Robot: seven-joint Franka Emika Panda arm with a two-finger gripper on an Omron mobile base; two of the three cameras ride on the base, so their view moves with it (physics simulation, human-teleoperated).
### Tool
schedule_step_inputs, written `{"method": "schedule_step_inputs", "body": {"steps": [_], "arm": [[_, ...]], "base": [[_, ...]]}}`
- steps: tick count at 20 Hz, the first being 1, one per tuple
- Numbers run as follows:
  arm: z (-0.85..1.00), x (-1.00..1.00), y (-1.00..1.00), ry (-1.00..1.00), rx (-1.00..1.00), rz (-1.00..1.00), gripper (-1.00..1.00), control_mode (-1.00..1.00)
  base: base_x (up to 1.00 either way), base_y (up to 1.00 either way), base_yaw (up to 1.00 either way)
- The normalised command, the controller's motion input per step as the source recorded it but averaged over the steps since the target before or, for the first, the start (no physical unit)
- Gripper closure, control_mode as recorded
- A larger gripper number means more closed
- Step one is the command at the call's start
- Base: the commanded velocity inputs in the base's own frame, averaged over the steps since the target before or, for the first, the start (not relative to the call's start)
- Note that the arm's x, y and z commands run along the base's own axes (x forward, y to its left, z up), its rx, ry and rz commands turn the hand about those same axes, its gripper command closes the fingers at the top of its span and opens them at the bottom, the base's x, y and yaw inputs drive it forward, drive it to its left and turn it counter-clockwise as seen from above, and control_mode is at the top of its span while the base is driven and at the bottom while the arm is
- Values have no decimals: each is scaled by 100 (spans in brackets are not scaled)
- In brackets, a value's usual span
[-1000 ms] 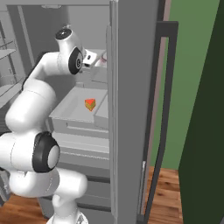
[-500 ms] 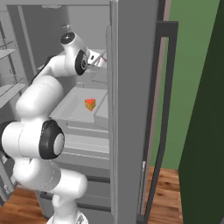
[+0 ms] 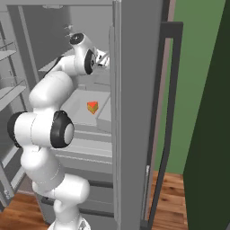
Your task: Take the cheese, fish, and garlic from the fridge and place them on the plate on the dining counter to create an appetizer plate.
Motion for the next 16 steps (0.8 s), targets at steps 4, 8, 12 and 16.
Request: {"method": "schedule_step_inputs", "body": {"steps": [4,8,12,16], "arm": [[0,62,-14,0,0,0,-100,-100],[0,61,-1,0,0,0,-100,-100],[0,55,0,0,0,0,-100,-100],[-3,26,-1,0,0,0,-100,-100]], "base": [[0,0,0],[0,0,0],[0,0,0],[0,0,0]]}}
